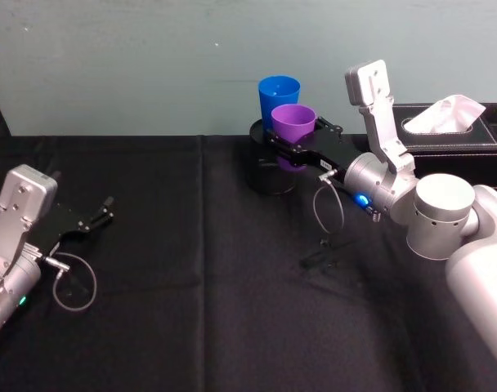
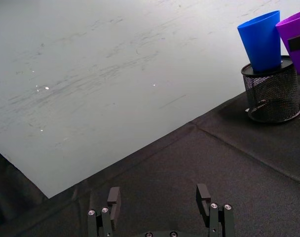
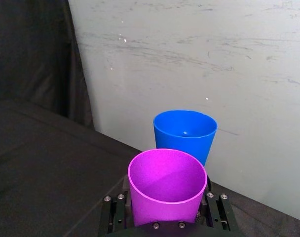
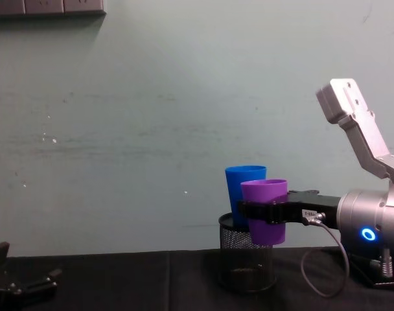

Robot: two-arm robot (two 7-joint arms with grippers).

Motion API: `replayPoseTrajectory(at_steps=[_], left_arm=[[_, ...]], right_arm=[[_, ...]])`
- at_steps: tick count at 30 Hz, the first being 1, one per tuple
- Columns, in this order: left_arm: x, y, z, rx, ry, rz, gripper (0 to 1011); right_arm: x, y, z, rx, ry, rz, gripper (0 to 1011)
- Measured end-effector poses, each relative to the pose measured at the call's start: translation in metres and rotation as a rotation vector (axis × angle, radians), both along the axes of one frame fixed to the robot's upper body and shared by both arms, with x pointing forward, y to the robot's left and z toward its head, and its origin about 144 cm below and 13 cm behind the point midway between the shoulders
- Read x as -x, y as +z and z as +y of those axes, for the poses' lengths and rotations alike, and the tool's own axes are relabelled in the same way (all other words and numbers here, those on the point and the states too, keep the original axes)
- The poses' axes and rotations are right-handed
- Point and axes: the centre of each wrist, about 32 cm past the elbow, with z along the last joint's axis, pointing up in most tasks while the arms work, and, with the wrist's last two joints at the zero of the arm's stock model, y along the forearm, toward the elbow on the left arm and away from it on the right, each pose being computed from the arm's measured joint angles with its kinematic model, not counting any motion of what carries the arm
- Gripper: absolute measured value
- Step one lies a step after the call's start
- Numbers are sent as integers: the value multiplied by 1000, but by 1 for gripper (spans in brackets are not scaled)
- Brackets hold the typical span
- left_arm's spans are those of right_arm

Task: Pick up one cup with a gripper and tap it against the other cup.

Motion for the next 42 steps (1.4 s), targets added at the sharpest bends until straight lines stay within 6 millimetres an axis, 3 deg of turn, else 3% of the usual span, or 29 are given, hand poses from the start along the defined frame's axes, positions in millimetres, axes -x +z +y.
replayPoseTrajectory(at_steps=[42], left_arm=[[0, 0, 0, 0, 0, 0, 1000]], right_arm=[[0, 0, 0, 0, 0, 0, 736]])
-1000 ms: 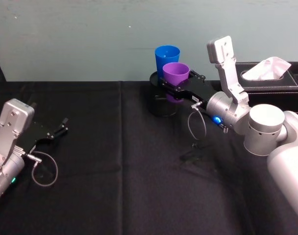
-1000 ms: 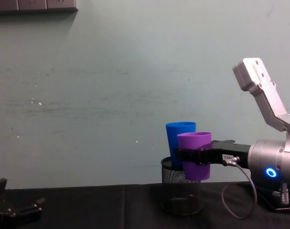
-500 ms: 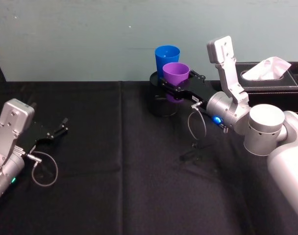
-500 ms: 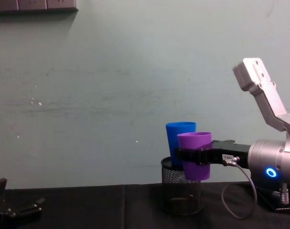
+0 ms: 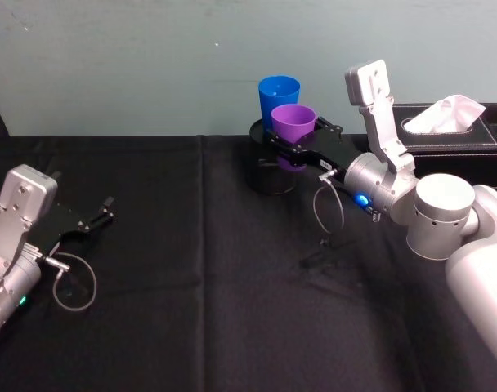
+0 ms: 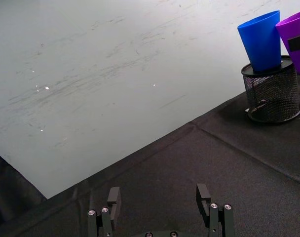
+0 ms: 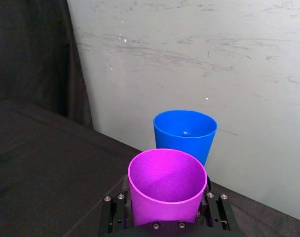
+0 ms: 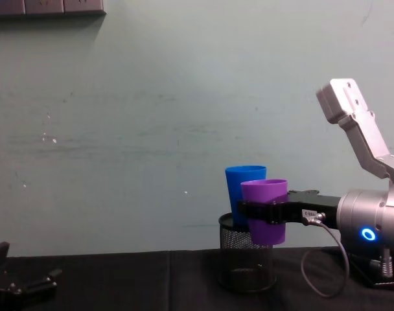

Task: Pick up one cup with a gripper and tap it against the other cup.

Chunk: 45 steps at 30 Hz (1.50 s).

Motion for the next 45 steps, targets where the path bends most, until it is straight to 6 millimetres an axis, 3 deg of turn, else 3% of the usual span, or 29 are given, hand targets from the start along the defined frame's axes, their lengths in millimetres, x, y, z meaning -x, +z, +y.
replayPoseTrajectory(at_steps=[45], left_arm=[[0, 0, 0, 0, 0, 0, 1000]], right_arm=[[0, 0, 0, 0, 0, 0, 736]])
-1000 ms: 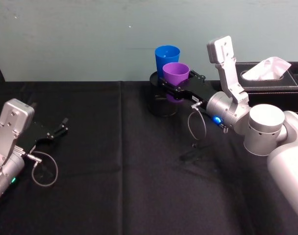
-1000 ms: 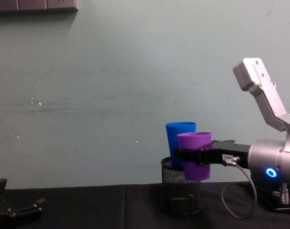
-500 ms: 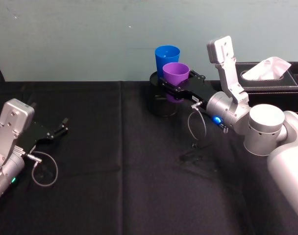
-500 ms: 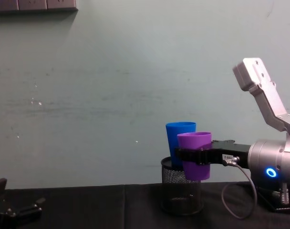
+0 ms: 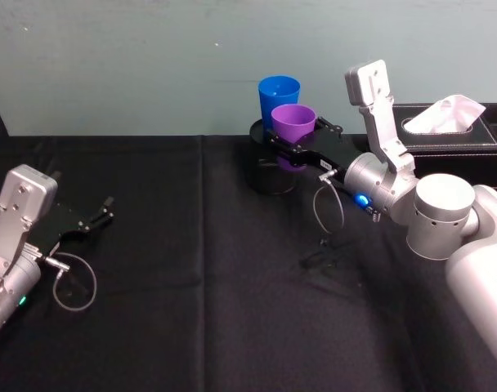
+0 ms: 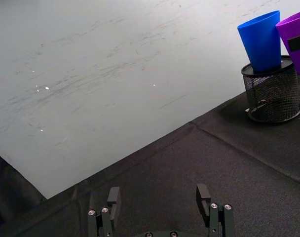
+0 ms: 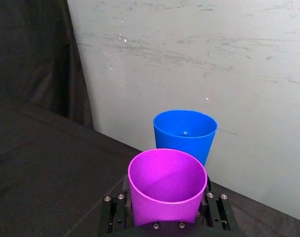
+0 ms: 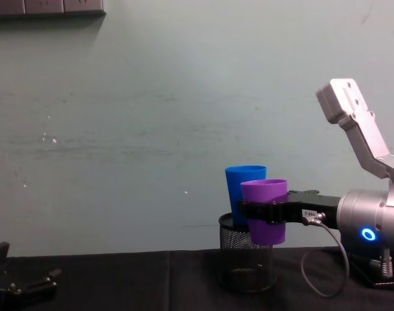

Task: Pick up one cup with a gripper and tap it against the other cup.

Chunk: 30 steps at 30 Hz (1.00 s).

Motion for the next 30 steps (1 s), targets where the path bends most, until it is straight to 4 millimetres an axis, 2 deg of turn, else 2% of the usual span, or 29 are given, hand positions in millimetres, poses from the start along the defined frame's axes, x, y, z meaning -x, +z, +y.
replayPoseTrajectory(at_steps=[16, 21, 30], left_arm=[[0, 0, 0, 0, 0, 0, 1000], [0, 0, 0, 0, 0, 0, 1000], [0, 0, 0, 0, 0, 0, 1000]], right_arm=[[3, 3, -2, 2, 11, -14, 736], [13, 6, -3, 19, 27, -24, 736], [46, 7, -9, 41, 63, -16, 736]])
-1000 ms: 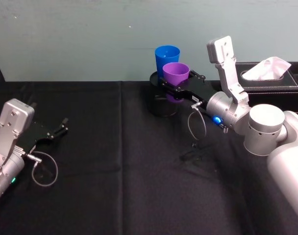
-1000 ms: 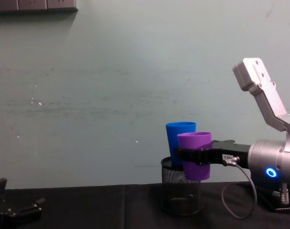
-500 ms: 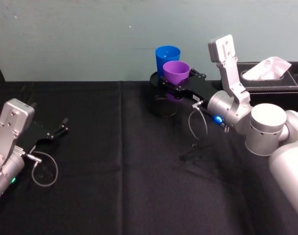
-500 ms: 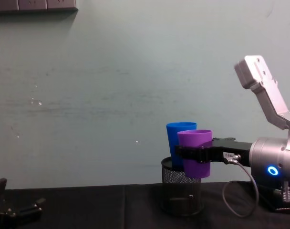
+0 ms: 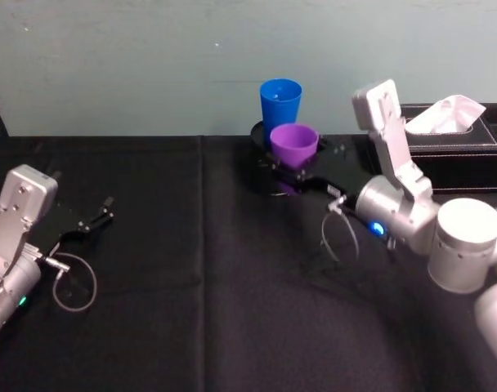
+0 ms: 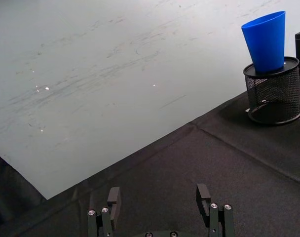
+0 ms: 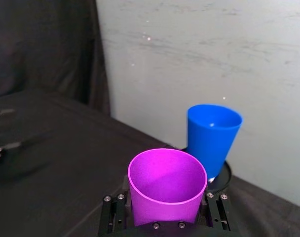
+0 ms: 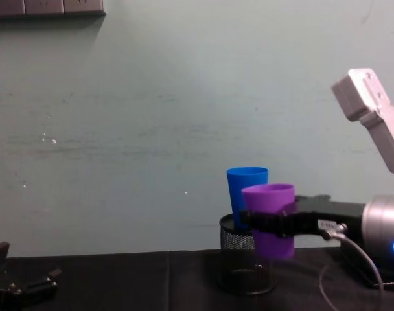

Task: Pick up one cup with a gripper and tap it against the other cup.

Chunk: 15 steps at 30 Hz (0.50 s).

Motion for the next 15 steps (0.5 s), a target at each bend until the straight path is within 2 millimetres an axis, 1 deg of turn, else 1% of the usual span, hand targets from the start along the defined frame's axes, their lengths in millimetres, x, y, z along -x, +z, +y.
replayPoseTrajectory(at_steps=[1, 3, 4, 7, 10, 13, 15], left_arm=[[0, 0, 0, 0, 0, 0, 1000], [0, 0, 0, 0, 0, 0, 1000], [0, 0, 0, 0, 0, 0, 1000], [0, 0, 0, 0, 0, 0, 1000], [0, 0, 0, 0, 0, 0, 1000], [0, 0, 0, 0, 0, 0, 1000], [0, 0, 0, 0, 0, 0, 1000]], right_arm=[[6, -2, -1, 0, 8, 7, 736], [12, -5, -2, -1, 13, 13, 736], [19, -9, -2, 3, 17, 20, 736], [30, -18, -4, 11, 16, 30, 736], [38, -29, -4, 13, 5, 33, 736], [43, -37, -5, 20, -10, 32, 736], [49, -48, -5, 39, -30, 24, 736]])
